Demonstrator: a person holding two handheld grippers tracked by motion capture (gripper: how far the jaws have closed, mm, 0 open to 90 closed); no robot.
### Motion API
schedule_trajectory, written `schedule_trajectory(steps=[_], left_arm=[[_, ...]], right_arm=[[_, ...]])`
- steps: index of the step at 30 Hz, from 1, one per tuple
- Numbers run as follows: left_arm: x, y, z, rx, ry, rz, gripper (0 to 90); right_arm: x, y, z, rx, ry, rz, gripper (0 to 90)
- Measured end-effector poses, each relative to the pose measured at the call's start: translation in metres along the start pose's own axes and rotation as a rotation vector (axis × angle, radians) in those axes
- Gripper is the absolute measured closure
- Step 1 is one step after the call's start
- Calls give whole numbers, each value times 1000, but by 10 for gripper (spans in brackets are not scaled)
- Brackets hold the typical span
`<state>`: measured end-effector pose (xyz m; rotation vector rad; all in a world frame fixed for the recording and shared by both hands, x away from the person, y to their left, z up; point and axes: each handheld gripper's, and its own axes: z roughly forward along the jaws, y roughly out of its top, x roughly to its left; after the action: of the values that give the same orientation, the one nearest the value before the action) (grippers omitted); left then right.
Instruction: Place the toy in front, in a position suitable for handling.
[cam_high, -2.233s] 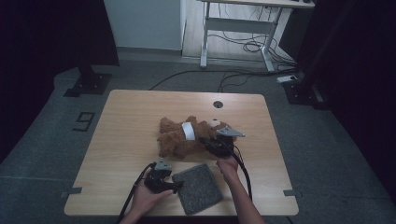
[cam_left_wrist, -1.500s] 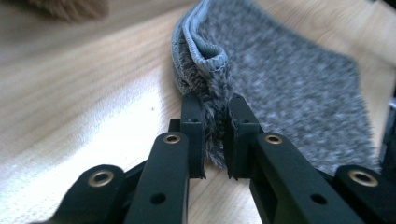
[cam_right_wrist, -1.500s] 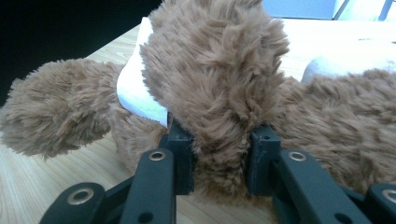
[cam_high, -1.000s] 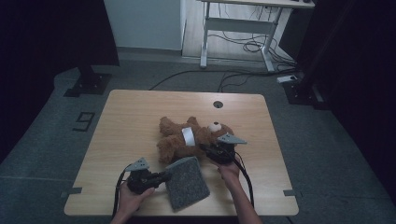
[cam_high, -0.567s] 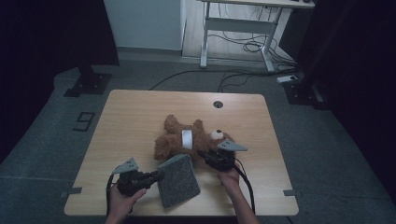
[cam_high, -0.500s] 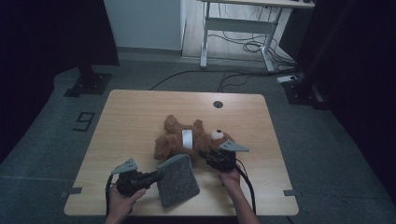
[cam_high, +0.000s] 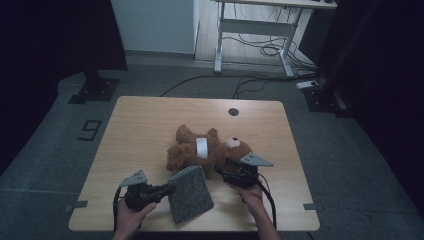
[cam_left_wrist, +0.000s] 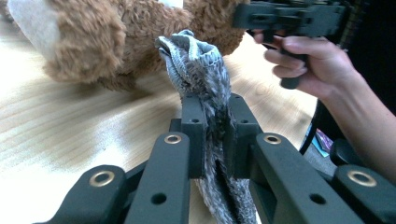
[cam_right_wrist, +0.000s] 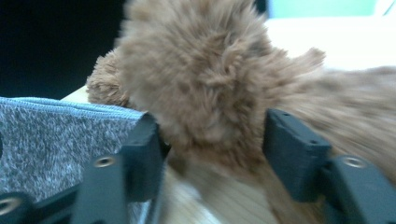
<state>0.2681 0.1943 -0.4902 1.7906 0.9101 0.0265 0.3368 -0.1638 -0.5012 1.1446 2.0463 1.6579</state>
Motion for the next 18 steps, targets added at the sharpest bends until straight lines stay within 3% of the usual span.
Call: schedule_trajectory(steps=[4, 7, 10, 14, 18], left_arm=[[1, 2, -3, -7, 3, -4, 800], [0, 2, -3, -11, 2, -4, 800], [-1, 3, -4, -14, 4, 0, 800], [-1, 5, -8, -26, 9, 0, 800], [1, 6, -15, -45, 17, -1, 800]], right_arm=[[-14, 1, -33, -58, -106, 18, 292], [-30, 0, -43, -69, -182, 63, 236], [-37, 0, -38, -36, -209, 73, 166], [-43, -4, -16, 41, -214, 86, 116], [-45, -7, -4, 70, -263, 49, 173]])
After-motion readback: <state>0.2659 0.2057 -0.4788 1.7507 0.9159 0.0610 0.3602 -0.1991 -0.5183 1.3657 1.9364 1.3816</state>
